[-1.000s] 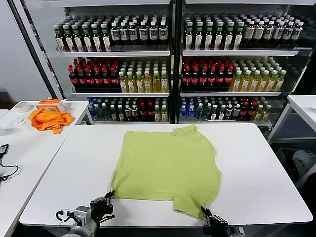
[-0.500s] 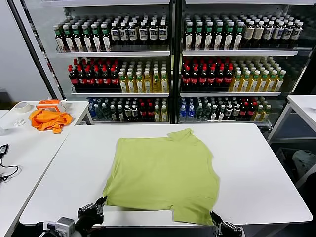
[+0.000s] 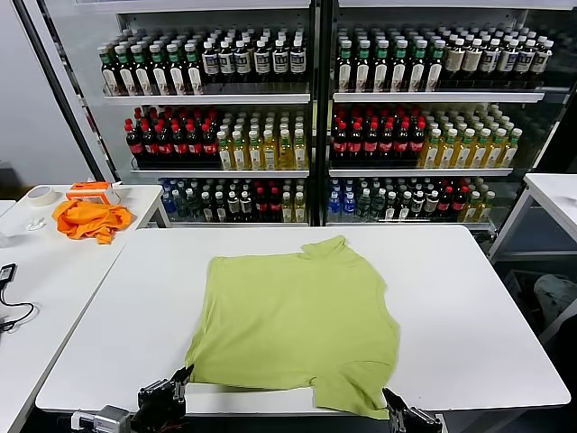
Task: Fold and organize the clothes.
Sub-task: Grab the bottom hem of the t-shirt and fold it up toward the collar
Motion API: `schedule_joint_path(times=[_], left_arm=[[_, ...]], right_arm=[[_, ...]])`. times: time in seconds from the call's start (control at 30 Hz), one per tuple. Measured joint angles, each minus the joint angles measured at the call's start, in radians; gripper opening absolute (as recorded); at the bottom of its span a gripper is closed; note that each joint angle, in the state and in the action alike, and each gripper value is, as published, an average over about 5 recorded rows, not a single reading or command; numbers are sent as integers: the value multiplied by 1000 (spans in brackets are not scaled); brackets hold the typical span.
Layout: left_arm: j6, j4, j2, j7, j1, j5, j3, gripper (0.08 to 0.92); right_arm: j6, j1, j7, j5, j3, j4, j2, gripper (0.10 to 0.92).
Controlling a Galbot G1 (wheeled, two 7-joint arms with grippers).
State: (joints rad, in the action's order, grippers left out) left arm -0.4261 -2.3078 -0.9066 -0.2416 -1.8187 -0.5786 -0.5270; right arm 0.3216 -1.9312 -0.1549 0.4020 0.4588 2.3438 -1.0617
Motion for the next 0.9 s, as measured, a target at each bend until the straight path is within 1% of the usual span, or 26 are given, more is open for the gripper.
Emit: schedule_joint_path(times=[0.27,0.3,0.37,0.4,0.6,0.9], left_arm=[[3,-5,-6,4,-13,3,-6,83],[3,-6,-7,5,-14,4,-6,83],[4,-8,-10,6,-15,7,-6,83],[4,-9,-11,6,-16,8,-6,83],[4,-11,-18,8,-18,15,0,83],[7,-15,-25,11,-20,31,5,83]], right_arm=[[14,78,-8,-10,-69,-74,-14,600],[17,87,-11,-8,-76,-82,-15,623],[22,100,-17,-2,-88,-95,-16,630],[25,105,-20,1,-93,-101,-17,621],[30,126,-32,26,-111,-120,-15,468],[37,141,-40,55,-123,-128,-13,208]])
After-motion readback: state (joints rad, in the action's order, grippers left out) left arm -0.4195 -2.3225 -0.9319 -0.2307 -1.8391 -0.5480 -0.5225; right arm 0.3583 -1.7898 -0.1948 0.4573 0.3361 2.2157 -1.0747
